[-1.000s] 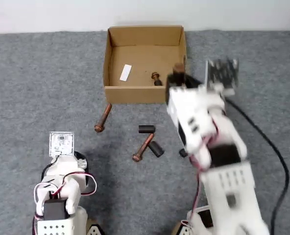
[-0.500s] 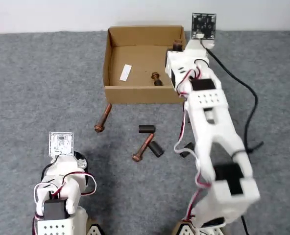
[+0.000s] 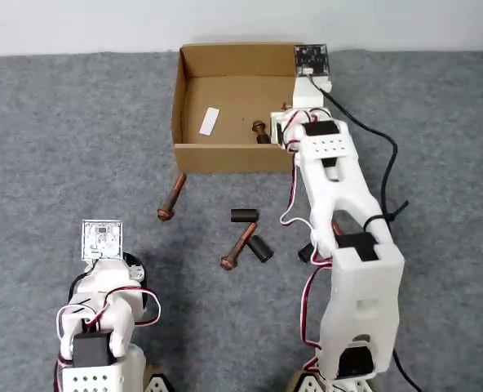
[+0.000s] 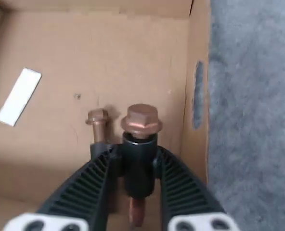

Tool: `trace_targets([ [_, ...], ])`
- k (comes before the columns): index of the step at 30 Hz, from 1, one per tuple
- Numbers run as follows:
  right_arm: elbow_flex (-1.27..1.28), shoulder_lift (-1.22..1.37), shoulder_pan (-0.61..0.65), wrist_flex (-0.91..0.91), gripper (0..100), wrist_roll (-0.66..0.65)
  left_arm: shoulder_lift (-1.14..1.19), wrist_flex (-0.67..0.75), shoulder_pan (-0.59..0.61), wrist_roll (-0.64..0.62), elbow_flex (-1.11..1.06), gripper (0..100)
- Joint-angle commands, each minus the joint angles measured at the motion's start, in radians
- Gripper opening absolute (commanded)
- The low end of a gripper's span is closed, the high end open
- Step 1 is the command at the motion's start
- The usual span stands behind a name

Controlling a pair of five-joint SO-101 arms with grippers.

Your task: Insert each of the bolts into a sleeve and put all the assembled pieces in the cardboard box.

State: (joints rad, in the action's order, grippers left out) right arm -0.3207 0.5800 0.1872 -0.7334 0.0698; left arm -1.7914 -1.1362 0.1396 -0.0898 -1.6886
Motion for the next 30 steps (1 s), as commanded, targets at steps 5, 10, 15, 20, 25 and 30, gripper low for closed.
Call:
trace_targets([
  [5,-0.189,0.018,0.012,-0.191,18.6,-0.014,-0.005,0.000,0.002,0.006,0.004,0],
  [10,-0.341,0.018,0.013,-0.351,12.0,-0.014,-0.005,0.000,0.003,0.006,0.004,0],
  [15,-0.489,0.018,0.015,-0.568,1.9,-0.014,-0.005,0.000,0.005,0.006,0.004,0],
  [20,-0.598,0.018,0.027,-0.766,1.0,-0.020,-0.005,0.002,0.005,0.006,0.004,0],
  [25,-0.678,0.018,0.059,-0.960,1.3,-0.020,-0.005,0.002,0.005,0.006,0.004,0],
  [30,-0.704,0.018,0.087,-1.063,1.1,-0.020,-0.005,0.002,0.005,0.006,0.004,0],
])
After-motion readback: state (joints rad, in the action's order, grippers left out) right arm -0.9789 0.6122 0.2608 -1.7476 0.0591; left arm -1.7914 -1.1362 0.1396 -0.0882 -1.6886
